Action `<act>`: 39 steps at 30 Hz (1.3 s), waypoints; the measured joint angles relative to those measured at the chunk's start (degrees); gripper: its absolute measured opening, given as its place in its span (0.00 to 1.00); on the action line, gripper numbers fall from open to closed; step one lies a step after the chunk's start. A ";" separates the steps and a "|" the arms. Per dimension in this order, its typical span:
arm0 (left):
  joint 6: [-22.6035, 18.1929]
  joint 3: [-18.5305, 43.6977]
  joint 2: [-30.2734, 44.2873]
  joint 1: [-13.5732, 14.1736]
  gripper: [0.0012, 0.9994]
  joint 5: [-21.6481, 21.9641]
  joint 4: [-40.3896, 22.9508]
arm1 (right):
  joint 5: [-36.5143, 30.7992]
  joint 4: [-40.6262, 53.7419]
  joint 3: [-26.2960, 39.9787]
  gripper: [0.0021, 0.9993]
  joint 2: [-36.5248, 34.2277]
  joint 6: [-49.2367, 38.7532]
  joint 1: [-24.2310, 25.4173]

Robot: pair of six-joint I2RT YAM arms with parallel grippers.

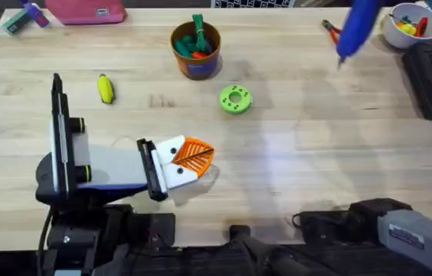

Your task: Pick up the gripper from the table and insert it into the empty holder that is missing its gripper. Then pick up a screw, insert it into the mounting hole, and use the screwdriver to tighten it. Finally, clean up the table by picking up the vegetable and placing it into the bucket.

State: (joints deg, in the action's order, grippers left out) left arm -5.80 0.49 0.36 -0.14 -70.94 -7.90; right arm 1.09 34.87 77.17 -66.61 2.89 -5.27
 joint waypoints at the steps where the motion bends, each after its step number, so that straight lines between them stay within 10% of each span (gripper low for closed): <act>1: -0.01 -0.02 0.00 0.00 0.02 0.00 0.00 | 1.53 -1.65 0.00 0.02 0.96 0.12 -1.39; 24: -0.01 -0.02 0.00 0.00 0.02 0.00 0.00 | 22.77 -29.24 -1.89 0.02 4.13 5.85 -28.30; 39: -0.01 -0.02 0.00 0.00 0.02 0.00 0.00 | 35.35 -62.92 -21.64 0.02 4.50 16.07 -29.43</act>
State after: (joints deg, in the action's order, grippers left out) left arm -5.80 0.47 0.36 -0.14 -70.94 -7.90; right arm 36.44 -28.05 55.53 -62.11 18.96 -34.70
